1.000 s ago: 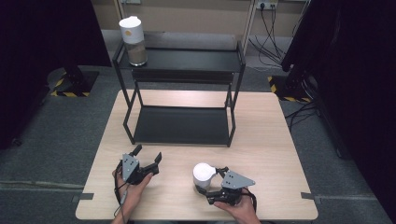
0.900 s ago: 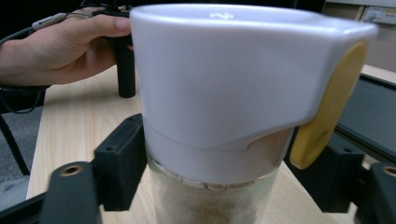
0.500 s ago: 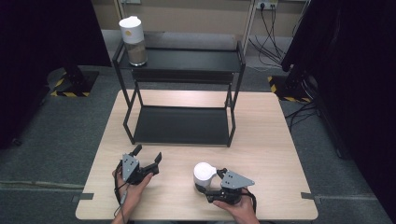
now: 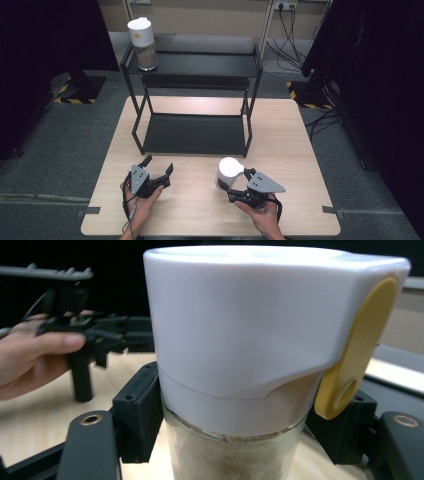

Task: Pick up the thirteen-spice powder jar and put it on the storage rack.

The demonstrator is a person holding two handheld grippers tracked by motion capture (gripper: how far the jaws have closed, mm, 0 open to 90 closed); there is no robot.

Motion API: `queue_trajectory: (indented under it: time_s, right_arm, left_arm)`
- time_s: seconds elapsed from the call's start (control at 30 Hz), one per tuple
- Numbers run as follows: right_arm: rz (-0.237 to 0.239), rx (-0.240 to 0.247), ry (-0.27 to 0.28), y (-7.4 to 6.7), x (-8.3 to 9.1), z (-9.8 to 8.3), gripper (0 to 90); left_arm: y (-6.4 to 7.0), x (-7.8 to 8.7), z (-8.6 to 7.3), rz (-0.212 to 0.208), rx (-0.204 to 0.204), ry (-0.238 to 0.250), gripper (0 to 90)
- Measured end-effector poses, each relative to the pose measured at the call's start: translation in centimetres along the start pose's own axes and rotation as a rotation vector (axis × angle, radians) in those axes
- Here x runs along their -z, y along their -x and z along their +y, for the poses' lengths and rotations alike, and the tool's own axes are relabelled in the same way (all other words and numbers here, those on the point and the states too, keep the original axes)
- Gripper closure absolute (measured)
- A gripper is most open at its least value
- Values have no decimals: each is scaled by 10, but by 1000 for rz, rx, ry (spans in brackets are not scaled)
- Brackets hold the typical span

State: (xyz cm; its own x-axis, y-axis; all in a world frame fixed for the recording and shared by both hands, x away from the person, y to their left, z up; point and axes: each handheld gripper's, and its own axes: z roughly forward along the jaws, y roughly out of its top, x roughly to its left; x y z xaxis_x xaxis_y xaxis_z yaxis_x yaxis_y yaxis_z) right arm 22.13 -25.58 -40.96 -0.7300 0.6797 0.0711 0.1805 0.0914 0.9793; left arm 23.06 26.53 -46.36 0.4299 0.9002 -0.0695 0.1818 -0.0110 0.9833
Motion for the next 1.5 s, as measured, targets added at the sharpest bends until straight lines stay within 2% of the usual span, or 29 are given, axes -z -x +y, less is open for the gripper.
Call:
queue_trajectory:
  time_s: [0.37, 0.93, 1.5]
  right_arm:
    - [-65, 0, 62, 7, 0, 18, 307]
    - [-122, 22, 134, 13, -11, 54, 308]
    - [-171, 23, 183, 17, -18, 79, 308]
  left_arm:
    - [0, 1, -1, 0, 0, 5, 127]
    - [0, 1, -1, 1, -5, 7, 127]
    - [1, 1, -1, 4, -6, 7, 126]
